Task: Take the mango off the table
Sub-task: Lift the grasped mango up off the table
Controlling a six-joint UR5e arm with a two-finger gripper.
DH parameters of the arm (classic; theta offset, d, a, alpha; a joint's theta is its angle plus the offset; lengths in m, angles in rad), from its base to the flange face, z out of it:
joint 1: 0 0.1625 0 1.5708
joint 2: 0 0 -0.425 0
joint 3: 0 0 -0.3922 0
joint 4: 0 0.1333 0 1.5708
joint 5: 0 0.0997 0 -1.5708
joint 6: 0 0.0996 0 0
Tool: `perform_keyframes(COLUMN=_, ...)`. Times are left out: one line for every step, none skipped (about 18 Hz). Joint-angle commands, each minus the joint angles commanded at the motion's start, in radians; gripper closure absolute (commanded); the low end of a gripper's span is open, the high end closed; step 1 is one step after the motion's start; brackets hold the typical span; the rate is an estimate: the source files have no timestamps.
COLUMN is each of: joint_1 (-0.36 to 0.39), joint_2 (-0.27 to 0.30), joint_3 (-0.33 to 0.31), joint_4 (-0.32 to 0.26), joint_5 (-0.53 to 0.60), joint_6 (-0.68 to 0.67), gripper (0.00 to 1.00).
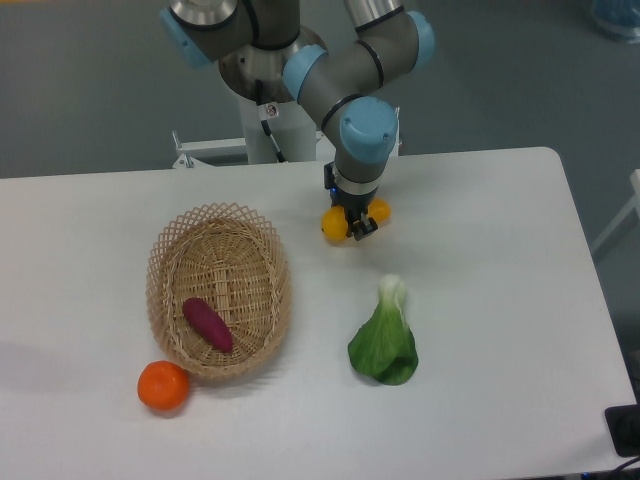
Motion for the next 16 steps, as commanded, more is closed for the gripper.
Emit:
perform_keyframes(joint_1=-0.002, joint_2=0.000, joint_3=0.008, joint_4=0.000, joint_5=0.000, joint_6=-0.008, gripper=0.56)
perform_keyframes(joint_1=-0.002, joint_2=0.000, joint_3=0.020, joint_4=-0.003, joint_5=0.002, joint_6=-0.009, gripper=0.57)
perform_keyframes(joint_1=-0.002, joint_2=0.000, joint_3=0.037, joint_4=-0.011, joint_5=0.002, joint_6=-0.011, gripper=0.57)
perform_keyframes(joint_1=0.000, joint_2=0.000, joint_3=0.049, joint_4=-0.014, joint_5=0.002, joint_6=-0.009, gripper=0.57)
perform_keyframes(joint_1=0.000, joint_2=0.002, joint_3=0.060, joint_4=-0.017, joint_5=0.002, joint_6=-0.011, gripper=0.57)
perform_keyframes(joint_1=0.000, joint_2=0.003, joint_3=0.071, joint_4=-0.021, joint_5=0.003, joint_6=-0.011, gripper=0.57)
perform_keyframes(joint_1=0.000, joint_2=0.003, joint_3=0.090, joint_4=-0.026, joint_5=0.003, joint_6=-0.011, gripper=0.57)
perform_keyframes(joint_1=0.000, joint_2=0.002, joint_3=0.110, joint_4=-0.038, joint_5=0.003, joint_6=-0.009, gripper=0.57)
perform_keyframes(joint_1=0.000, joint_2=0.000, joint_3=0.132, joint_4=-0.063, joint_5=0.003, joint_6=-0.009, gripper=0.57)
perform_keyframes(joint_1=0.000, joint_2=-0.002, joint_3=0.158, joint_4=-0.090, joint_5=0.003, joint_6=-0.011, gripper=0.57)
perform_keyframes(joint_1=0.000, joint_2=-0.008, joint_3=0.184, joint_4=-0.118, joint_5=0.003, joint_6=-0.011, gripper=0.57)
perform_keyframes(joint_1=0.000, joint_2=-0.017, joint_3=0.213, joint_4=-0.142, joint_5=0.002, joint_6=-0.012, gripper=0.56)
perform_keyframes(joint_1=0.000, joint_2=-0.023, joint_3=0.236, joint_4=-0.158, joint_5=0.002, joint_6=-0.015, gripper=0.56)
perform_keyframes(joint_1=0.000, joint_2=-0.035, joint_3=0.256, joint_4=-0.163, joint_5=0.002, joint_6=-0.032, gripper=0.56)
perform_keyframes(joint_1=0.000, joint_2=-0.038, joint_3=0.271, joint_4=-0.161, joint_5=0.000, joint_6=-0.052, gripper=0.56)
perform_keyframes(joint_1=0.000, joint_2=-0.049, joint_3=0.287, joint_4=-0.158, joint_5=-0.002, joint_6=-0.069, gripper=0.56)
